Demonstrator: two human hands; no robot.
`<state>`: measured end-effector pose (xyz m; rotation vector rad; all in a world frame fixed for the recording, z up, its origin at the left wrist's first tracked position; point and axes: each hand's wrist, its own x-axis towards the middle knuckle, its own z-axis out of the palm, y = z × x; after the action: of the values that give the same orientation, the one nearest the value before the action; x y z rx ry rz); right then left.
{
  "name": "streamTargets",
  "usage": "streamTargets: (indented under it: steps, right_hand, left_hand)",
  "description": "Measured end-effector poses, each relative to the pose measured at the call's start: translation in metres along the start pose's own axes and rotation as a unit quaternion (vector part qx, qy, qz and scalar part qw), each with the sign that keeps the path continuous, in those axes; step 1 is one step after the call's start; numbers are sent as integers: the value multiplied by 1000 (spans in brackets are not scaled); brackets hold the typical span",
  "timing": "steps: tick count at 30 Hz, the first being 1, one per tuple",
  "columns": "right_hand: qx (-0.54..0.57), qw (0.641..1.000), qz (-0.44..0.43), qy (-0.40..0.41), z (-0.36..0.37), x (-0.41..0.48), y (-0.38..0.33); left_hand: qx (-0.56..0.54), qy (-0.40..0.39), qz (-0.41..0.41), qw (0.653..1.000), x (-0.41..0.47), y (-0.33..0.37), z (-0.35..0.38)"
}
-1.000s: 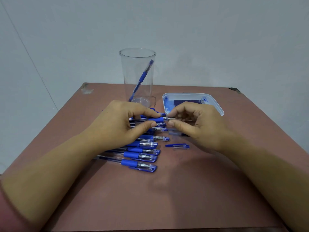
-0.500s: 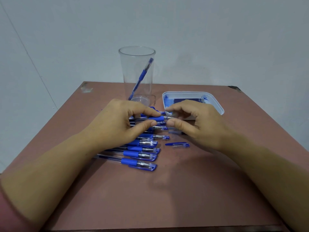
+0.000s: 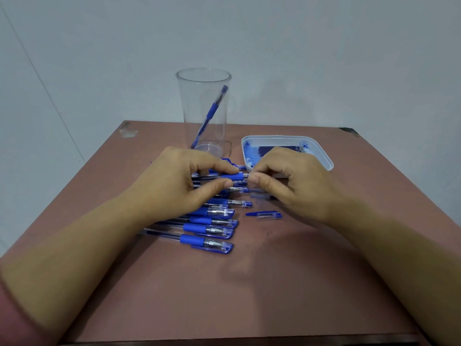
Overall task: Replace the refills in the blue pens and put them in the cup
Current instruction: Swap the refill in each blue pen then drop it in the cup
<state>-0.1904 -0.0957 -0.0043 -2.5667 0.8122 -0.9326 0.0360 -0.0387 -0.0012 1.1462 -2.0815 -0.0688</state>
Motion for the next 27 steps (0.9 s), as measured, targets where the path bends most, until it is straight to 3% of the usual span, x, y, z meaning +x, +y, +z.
streamTargets:
  steps: [4, 9, 13, 19, 22, 27]
  right_hand:
    - [37, 999, 2, 6, -1, -2, -2]
    - [-10, 1000, -3, 7, 0, 0, 0]
    - [30, 999, 11, 8, 0, -2, -4]
    - [6, 1000, 12, 18, 2, 0, -5]
    - [38, 998, 53, -3, -1, -1, -8]
    - [-55, 991, 53, -112, -23, -9, -1]
  left_hand:
    - [1, 2, 3, 1000, 0, -1, 0]
    - [9, 6, 6, 1000, 0, -2, 0]
    - [7, 11, 5, 1000, 0, -3, 0]
    - [5, 6, 5, 1000, -1, -2, 1]
    - [4, -7, -9, 1000, 0, -3, -1]
    - [5, -1, -62, 998, 1, -8, -6]
